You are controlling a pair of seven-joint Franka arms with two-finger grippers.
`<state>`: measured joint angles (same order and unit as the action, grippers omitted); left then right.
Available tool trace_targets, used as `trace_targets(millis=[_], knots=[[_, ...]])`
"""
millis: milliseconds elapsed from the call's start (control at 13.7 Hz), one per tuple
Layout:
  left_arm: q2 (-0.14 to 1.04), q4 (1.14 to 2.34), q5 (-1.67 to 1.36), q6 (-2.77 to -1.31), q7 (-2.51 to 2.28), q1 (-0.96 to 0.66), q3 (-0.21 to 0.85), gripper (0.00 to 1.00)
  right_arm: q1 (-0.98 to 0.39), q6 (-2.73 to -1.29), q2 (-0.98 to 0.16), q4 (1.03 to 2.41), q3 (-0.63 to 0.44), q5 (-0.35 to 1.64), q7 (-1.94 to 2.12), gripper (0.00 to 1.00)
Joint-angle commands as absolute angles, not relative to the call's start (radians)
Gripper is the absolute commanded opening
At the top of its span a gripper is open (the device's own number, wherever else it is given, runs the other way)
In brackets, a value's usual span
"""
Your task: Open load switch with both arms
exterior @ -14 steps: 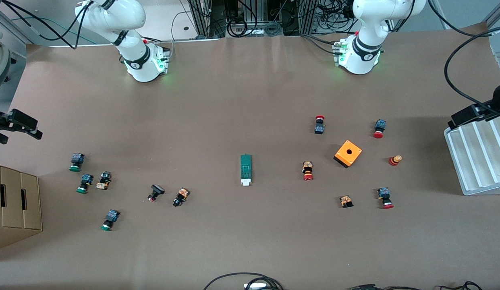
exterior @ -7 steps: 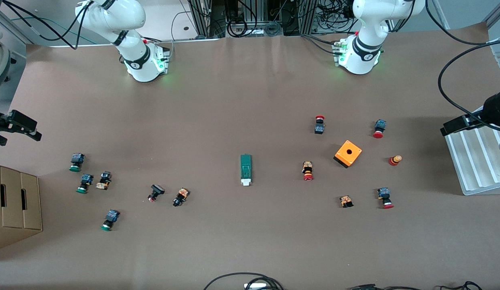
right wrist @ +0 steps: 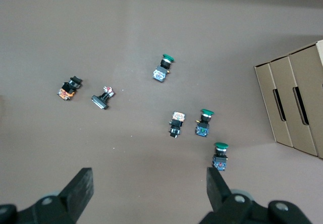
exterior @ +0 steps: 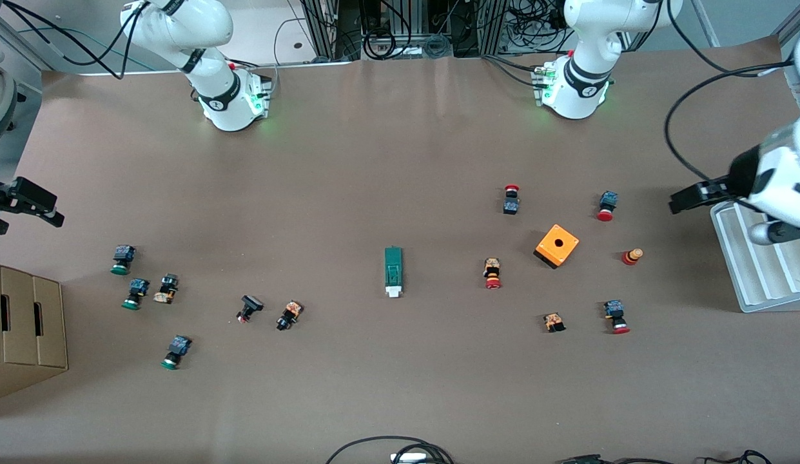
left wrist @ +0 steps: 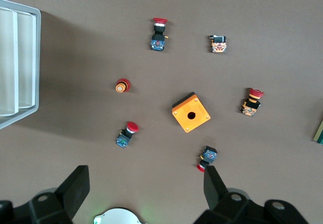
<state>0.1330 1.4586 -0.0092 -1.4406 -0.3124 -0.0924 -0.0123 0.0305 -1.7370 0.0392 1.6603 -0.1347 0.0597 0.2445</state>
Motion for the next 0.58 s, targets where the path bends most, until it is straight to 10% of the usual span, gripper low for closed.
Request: trace_targets(millis=[0, 511], knots=[[0.147, 1.448, 0.029, -1.425, -0.408, -0.162, -0.015, 1.00, 0.023, -1.741, 0.038, 1.660, -0.138, 0.048, 0.249, 1.00], [0.086, 1.440, 0.054, -1.397, -0.543, -0.337, -0.014, 1.00, -0.006, -1.664, 0.026, 1.661, -0.133, 0.048, 0.253, 1.00]])
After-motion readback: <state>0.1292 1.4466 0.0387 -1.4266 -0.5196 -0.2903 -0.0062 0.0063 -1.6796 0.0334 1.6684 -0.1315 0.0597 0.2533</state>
